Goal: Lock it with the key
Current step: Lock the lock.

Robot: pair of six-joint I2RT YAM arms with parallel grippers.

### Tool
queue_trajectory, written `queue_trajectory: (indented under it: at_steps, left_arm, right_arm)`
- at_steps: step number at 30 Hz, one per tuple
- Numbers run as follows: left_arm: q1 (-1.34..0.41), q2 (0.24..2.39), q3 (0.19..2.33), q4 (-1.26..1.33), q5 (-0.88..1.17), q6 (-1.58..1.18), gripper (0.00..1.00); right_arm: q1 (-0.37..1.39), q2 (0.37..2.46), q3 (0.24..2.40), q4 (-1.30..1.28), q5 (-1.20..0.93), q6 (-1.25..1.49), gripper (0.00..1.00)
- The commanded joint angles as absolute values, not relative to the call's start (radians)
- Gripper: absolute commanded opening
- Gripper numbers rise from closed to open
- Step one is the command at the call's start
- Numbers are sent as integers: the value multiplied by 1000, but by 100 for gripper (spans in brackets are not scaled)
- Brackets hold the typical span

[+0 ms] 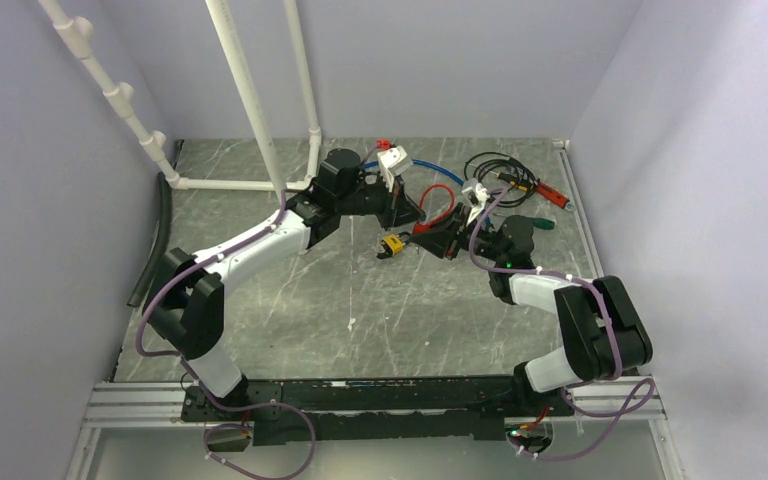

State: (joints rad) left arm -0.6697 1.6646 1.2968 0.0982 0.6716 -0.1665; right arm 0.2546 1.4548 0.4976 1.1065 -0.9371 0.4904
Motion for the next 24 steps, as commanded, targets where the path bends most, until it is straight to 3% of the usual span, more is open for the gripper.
queue_trajectory:
  at_steps: [1, 18, 24]
  left_arm:
    - [-704, 1723, 1284, -111, 755, -190, 0]
    - [-733, 1784, 1326, -272, 709, -114, 0]
    - [-753, 1791, 1340, -325, 729, -92, 0]
  right_arm:
    - [228, 1378, 563, 1335, -880, 505, 0]
    - [231, 1367, 730, 978, -939, 231, 0]
    - [197, 1375, 708, 1063, -913, 316, 0]
